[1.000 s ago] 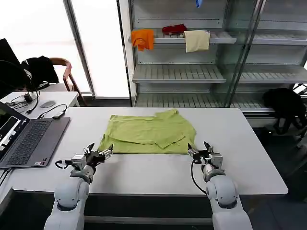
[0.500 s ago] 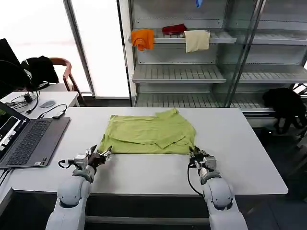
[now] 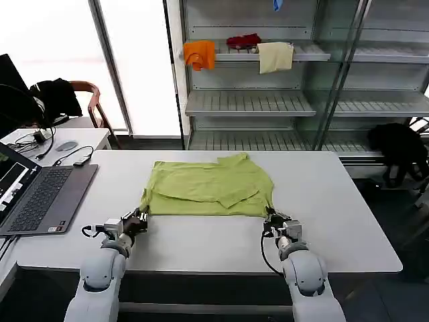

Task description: Fold and organize the clothes.

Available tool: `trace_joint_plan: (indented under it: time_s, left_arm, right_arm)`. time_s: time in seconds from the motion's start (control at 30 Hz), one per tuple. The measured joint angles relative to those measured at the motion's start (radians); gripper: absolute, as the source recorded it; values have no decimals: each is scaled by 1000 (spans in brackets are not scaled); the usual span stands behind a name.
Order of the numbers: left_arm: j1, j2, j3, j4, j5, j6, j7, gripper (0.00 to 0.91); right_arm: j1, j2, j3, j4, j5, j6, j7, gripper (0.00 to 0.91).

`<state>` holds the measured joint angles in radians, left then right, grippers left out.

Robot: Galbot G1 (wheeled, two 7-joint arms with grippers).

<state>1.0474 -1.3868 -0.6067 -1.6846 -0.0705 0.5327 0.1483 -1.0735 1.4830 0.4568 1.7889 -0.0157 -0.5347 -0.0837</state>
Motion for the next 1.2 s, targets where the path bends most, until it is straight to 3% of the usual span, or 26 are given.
trace_joint_plan:
  time_s: [0.67,1.2]
  left_arm:
    - [182,40,-38,-211,-33,17,2,0]
    - [399,37,-73,-401,-62,28,-39,10]
  right_arm:
    - [-185,-33,13,200,73,-36,25,0]
    - [-409,-61,3,388,47,-43,29,0]
